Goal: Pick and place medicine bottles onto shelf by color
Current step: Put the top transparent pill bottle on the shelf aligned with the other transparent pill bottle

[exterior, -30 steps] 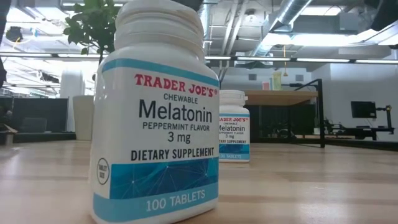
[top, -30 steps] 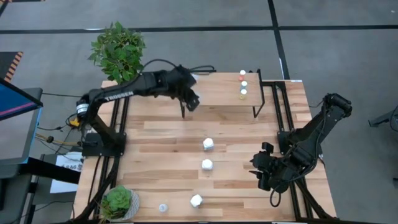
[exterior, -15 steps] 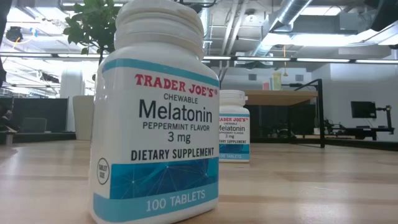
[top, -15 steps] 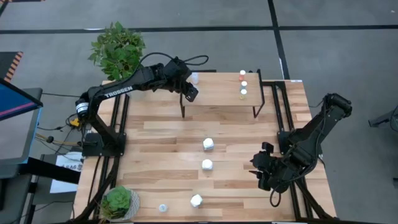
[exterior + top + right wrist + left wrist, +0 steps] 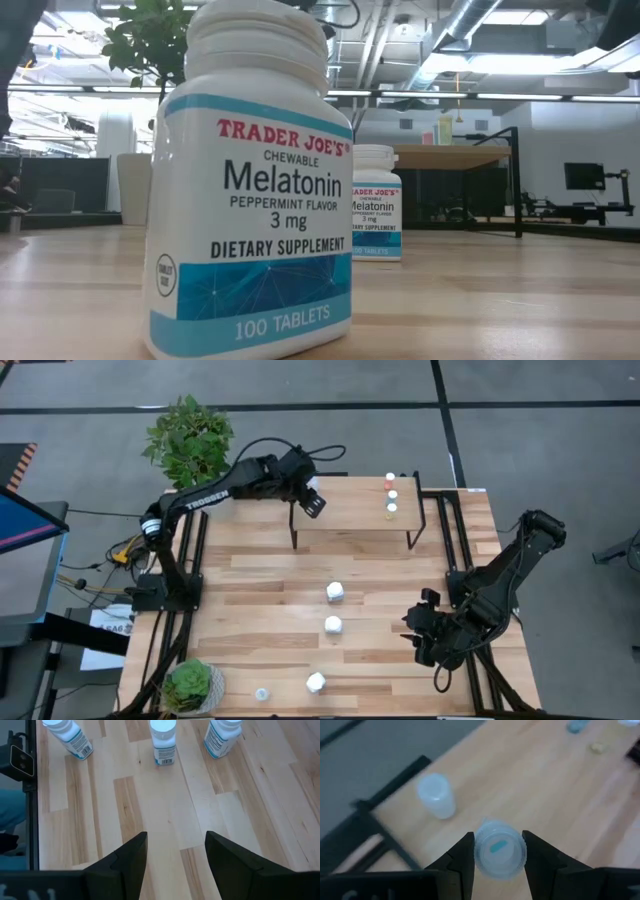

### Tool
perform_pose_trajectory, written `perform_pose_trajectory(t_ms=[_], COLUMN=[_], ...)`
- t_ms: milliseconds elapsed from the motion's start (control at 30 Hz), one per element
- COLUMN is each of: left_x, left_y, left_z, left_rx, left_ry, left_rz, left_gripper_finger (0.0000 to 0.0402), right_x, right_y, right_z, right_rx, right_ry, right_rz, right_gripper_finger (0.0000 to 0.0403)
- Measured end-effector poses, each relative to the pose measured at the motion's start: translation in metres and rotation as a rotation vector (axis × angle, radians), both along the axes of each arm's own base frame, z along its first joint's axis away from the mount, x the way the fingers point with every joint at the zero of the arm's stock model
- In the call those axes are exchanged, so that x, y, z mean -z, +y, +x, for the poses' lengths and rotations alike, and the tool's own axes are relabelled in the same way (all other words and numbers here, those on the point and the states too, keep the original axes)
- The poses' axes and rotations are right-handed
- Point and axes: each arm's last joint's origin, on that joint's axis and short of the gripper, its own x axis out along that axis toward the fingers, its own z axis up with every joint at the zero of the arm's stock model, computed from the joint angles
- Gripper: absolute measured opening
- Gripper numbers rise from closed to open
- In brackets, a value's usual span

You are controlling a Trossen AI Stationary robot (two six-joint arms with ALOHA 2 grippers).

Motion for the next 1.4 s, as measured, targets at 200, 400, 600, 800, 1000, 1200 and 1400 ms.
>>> perform_pose_trajectory(t_ms=[200,400,600,800,1000,1200,1400], left_x=[0.01,0.029,0.029,0.029,0.029,0.029,0.029], left_y=[0.003,0.006,0.006,0.007,0.006,0.006,0.008], left_z=[0.01,0.021,0.024,0.022,0.023,0.023,0.022], left_rx=[-0.001,0.016,0.032,0.029,0.029,0.029,0.018], left_ry=[0.098,0.142,0.128,0.136,0.136,0.136,0.133], left_rz=[-0.024,-0.062,-0.054,-0.058,-0.058,-0.058,-0.058], left_gripper_finger=[0.0108,0.0112,0.0112,0.0126,0.014,0.0153,0.0155], right_x=[0.0,0.0,0.0,0.0,0.0,0.0,0.0], right_y=[0.0,0.0,-0.001,-0.001,-0.001,-0.001,-0.001], right_z=[0.0,0.0,-0.001,-0.001,-0.001,-0.001,-0.001], right_rx=[0.0,0.0,0.001,0.001,0.001,0.001,0.001], right_ry=[0.001,0.005,0.006,0.007,0.007,0.007,0.007], right_rz=[-0.001,-0.005,-0.006,-0.008,-0.008,-0.007,-0.007], right_gripper_finger=[0.0221,0.0221,0.0221,0.0221,0.0221,0.0221,0.0221])
